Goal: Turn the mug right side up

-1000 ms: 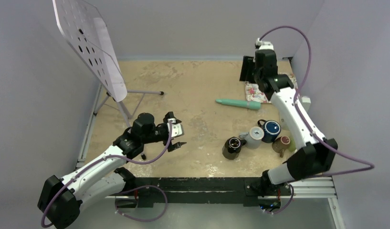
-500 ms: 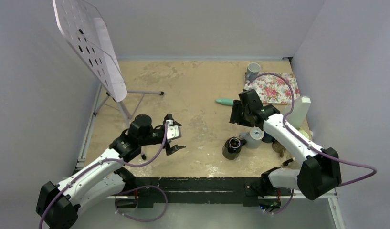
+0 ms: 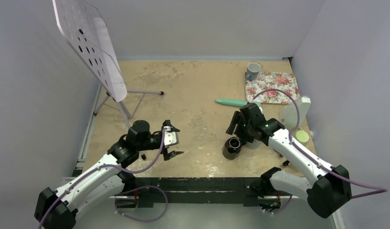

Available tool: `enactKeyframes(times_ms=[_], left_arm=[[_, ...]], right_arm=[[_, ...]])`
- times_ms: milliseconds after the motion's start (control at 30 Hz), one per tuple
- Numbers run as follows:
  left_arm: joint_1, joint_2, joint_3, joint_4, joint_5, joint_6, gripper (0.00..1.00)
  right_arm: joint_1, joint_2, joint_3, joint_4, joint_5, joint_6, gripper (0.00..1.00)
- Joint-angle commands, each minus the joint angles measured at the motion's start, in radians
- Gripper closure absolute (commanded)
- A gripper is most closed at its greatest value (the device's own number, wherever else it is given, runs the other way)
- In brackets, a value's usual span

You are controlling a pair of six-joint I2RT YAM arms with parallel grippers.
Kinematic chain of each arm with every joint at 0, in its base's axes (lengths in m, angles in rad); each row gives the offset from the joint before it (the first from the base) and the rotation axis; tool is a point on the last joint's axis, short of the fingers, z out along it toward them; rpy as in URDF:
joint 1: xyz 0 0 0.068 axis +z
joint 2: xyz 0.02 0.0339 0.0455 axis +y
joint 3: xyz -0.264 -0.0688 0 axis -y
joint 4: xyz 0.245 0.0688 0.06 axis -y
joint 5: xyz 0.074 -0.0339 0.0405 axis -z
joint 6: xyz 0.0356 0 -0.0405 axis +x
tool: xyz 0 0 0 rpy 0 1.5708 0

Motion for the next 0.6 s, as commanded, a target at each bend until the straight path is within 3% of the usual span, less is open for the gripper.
enactKeyframes(times_ms=[0, 133, 433, 567], left_arm=[[-0.01, -0.019, -0.016, 0.029, 0.047, -0.01, 0.01], [-0.012, -0.029, -0.022, 0.033, 0.057, -0.01, 0.01], [-0.013, -0.034, -0.028, 0.037, 0.057, -0.004, 0.01], [-0.014, -0.038, -0.032, 0.038, 0.052, -0.002, 0.01]], right_arm=[[-0.041, -0.009, -0.078, 0.071, -0.064, 0.11, 0.28], [-0.123, 0.017, -0.095, 0.08, -0.085, 0.069, 0.3], [-0.128, -0.033, -0.015, -0.144, 0.034, 0.078, 0.3], [-0.128, -0.087, -0.091, -0.136, -0.011, 0.106, 0.3]])
